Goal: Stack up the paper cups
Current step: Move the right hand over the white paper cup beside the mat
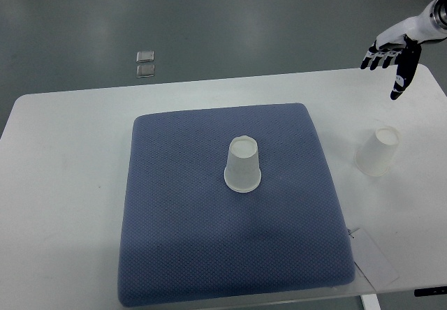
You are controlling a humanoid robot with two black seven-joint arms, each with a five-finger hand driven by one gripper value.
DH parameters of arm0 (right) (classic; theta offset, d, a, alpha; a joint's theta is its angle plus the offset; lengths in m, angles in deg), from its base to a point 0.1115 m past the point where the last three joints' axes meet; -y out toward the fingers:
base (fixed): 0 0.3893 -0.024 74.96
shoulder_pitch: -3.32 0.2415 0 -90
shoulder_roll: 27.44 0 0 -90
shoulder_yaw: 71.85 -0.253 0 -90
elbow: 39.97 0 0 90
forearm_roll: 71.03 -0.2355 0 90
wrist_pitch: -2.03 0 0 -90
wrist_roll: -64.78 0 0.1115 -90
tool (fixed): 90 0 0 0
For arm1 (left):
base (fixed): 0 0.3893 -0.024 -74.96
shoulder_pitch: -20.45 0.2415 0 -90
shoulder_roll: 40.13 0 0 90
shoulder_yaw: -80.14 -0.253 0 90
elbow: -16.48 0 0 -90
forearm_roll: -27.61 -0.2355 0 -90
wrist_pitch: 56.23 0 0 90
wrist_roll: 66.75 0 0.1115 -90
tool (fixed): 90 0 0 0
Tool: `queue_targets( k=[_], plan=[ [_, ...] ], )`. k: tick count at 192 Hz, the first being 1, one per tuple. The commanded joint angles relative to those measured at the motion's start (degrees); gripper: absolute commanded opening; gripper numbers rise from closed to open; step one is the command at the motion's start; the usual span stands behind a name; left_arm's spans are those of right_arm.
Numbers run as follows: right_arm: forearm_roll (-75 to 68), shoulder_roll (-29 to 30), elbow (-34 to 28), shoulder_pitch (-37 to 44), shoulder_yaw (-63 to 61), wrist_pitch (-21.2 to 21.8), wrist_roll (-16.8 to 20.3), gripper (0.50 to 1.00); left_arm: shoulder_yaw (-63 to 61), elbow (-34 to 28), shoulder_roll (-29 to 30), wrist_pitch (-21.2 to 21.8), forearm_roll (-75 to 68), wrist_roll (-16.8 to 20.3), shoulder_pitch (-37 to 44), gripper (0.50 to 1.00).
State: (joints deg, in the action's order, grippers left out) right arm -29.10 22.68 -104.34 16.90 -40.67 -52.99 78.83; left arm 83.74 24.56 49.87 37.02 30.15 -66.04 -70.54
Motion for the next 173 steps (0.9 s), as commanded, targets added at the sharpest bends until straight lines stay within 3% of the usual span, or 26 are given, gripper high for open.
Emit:
queue_targets(
  k=[1, 80, 114, 173],
  plan=[
    [-0.01, 0.06, -2.78, 1.97, 1.68, 0.02, 0.01, 0.915, -0.08, 0.01, 0.00, 0.00, 0.01, 0.00, -0.07, 1.000],
    [0.17, -1.78, -8.23, 1.71, 1.68, 0.02, -0.16, 0.913, 0.00, 0.01, 0.00, 0.00, 0.01, 0.00, 0.02, 1.000],
    [0.78, -1.87, -8.23, -1.72, 1.68, -5.62, -0.51, 0.909, 0.00, 0.01, 0.00, 0.00, 0.01, 0.00, 0.02, 1.000],
    [4.30, -1.87, -8.05, -7.43, 1.51, -10.28, -0.69, 0.909, 0.00, 0.01, 0.00, 0.00, 0.01, 0.00, 0.02, 1.000]
  ],
)
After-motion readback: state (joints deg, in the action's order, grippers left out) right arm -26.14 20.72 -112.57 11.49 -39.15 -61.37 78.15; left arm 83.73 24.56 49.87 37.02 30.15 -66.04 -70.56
